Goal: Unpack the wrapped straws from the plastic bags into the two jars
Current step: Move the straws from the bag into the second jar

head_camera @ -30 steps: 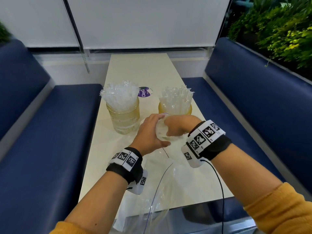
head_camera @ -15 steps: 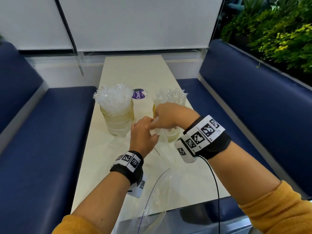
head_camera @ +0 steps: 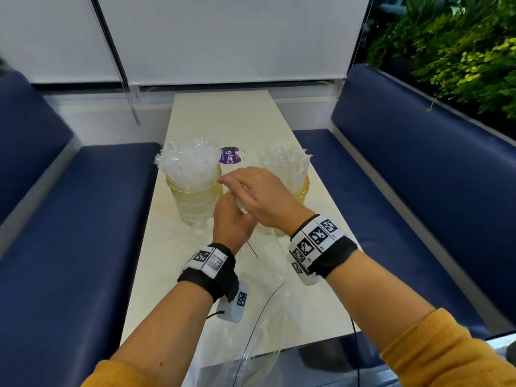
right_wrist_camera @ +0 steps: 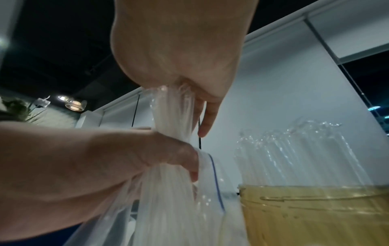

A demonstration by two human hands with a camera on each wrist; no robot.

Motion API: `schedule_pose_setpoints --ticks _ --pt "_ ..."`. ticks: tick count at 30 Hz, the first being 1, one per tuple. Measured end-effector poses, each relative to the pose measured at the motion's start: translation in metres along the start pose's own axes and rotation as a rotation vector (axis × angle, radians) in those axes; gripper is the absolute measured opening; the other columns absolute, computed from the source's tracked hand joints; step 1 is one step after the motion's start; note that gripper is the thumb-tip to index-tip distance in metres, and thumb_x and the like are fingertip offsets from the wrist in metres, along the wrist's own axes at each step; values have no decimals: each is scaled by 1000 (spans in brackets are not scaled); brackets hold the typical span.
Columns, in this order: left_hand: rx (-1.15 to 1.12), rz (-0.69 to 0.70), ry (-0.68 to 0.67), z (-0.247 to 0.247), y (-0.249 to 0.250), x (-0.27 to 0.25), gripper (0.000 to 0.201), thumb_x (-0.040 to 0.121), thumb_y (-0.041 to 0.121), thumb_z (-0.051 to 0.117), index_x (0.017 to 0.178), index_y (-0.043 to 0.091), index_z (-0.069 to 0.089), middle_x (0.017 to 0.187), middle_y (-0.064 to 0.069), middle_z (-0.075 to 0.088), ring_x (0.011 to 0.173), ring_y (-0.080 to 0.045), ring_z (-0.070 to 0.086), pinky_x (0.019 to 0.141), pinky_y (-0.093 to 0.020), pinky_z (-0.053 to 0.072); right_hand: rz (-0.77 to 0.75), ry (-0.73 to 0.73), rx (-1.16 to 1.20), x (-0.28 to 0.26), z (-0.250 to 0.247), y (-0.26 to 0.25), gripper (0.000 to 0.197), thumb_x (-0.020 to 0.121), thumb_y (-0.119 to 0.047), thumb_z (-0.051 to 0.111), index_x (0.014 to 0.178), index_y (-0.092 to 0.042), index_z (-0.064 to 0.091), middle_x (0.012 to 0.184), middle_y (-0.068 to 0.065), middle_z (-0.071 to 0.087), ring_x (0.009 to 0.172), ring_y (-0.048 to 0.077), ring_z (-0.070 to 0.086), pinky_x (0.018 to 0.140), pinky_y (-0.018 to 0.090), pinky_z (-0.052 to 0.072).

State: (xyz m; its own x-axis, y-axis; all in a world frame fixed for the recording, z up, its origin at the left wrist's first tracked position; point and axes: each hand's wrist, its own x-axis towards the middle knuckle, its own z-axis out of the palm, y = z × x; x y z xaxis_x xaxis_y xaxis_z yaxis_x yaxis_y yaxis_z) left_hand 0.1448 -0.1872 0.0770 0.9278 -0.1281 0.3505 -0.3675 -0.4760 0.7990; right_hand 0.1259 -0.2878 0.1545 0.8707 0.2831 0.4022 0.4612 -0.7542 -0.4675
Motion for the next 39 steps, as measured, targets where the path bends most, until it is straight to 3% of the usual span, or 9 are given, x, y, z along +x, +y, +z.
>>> schedule_pose_setpoints --ticks 2,6,10,12,17,21,25,32,39 --pt "-23 29 24 -1 0 -2 19 81 30 55 92 15 60 72 10 59 63 -3 54 48 -15 34 -14 47 190 -1 1 3 50 94 -52 54 133 -21 58 121 -6 66 113 8 60 97 38 51" --pt "111 127 11 -6 9 4 8 95 22 51 88 21 55 72 6 56 62 -6 52 52 -22 38 135 282 494 -14 19 8 92 65 -38 92 140 -22 42 120 -3 64 112 7 63 96 29 54" --pt "46 37 37 -7 9 7 9 94 18 56 87 21 62 69 9 61 63 1 59 52 -14 44 291 294 601 -15 37 0 11 89 -25 76 83 -17 71 74 -12 72 68 7 69 63 23 56" --pt "12 0 39 -10 8 3 6 92 19 60 95 19 65 72 12 63 68 4 60 53 -12 43 293 330 575 -11 37 -5 35 96 -19 67 64 -29 59 51 -23 57 49 -2 57 53 7 40" --pt "-188 -60 -5 -12 0 -5 27 78 25 74 103 18 65 91 8 71 85 -8 69 66 -20 52 291 309 654 3 16 -19 33 100 -27 60 90 3 71 75 4 75 73 11 73 78 31 58" --pt "-174 -65 4 -10 -8 -5 37 75 44 79 99 18 68 92 1 72 86 -20 69 75 -41 59 158 400 738 25 -31 -31 35 102 -22 56 82 6 62 65 13 63 58 17 61 64 31 54" --pt "-219 -126 -17 -9 -6 -3 38 75 41 82 103 19 67 103 3 71 94 -15 69 81 -33 55 116 511 828 46 -83 -32 22 102 -18 56 84 -5 59 67 8 59 58 23 57 61 39 53" --pt "-173 -82 -24 -8 -10 -6 30 82 21 83 104 26 63 106 6 69 93 -10 68 81 -27 55 67 761 699 71 -128 11 15 100 -15 58 104 -2 54 75 5 58 65 15 57 62 28 52" --pt "-205 -113 -16 -9 -7 -1 23 85 19 79 104 23 66 106 8 71 94 -8 69 78 -18 50 254 660 621 72 -80 66 20 100 -19 59 115 -6 56 86 4 64 74 11 64 69 19 54"
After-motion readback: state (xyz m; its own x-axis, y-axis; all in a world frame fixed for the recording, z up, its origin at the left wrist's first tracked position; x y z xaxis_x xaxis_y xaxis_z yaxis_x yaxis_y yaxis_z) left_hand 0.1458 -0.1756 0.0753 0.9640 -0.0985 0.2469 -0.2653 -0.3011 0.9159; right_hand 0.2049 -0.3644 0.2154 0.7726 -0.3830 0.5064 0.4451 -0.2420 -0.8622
